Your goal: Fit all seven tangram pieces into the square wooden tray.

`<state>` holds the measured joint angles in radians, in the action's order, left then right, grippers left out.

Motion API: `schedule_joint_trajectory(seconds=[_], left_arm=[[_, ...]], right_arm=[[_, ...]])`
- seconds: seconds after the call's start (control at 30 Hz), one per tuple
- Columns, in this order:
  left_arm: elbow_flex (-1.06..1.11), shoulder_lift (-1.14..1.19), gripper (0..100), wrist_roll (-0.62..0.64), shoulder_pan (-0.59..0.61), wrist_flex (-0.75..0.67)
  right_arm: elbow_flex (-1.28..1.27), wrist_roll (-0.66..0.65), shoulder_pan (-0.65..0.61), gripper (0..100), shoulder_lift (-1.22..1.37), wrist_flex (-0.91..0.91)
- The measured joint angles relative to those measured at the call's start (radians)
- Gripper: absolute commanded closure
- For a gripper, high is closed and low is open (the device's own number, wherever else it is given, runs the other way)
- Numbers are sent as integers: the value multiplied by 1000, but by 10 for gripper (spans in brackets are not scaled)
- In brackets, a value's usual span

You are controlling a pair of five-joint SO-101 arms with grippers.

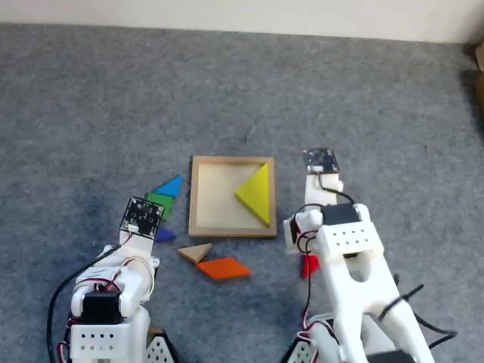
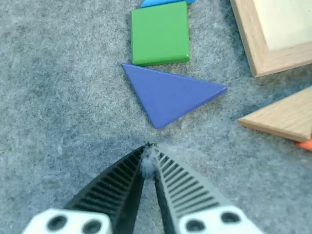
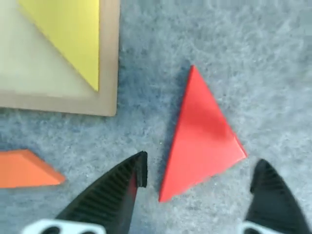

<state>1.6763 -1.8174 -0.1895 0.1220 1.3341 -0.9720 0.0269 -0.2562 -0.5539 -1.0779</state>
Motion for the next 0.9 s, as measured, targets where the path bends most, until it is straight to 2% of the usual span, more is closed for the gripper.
schedule_joint_trajectory(seconds=[0.13, 0.3, 0.53, 0.9], left_arm=[[0, 0, 993, 0, 0, 0], [0, 0, 993, 0, 0, 0], [0, 0, 993, 0, 0, 0], [0, 0, 993, 0, 0, 0]], right_arm=[[-8, 0, 3, 648, 130, 83], [-5, 3, 6, 652, 288, 101], [6, 2, 28, 824, 310, 98], [5, -28, 51, 829, 305, 100]])
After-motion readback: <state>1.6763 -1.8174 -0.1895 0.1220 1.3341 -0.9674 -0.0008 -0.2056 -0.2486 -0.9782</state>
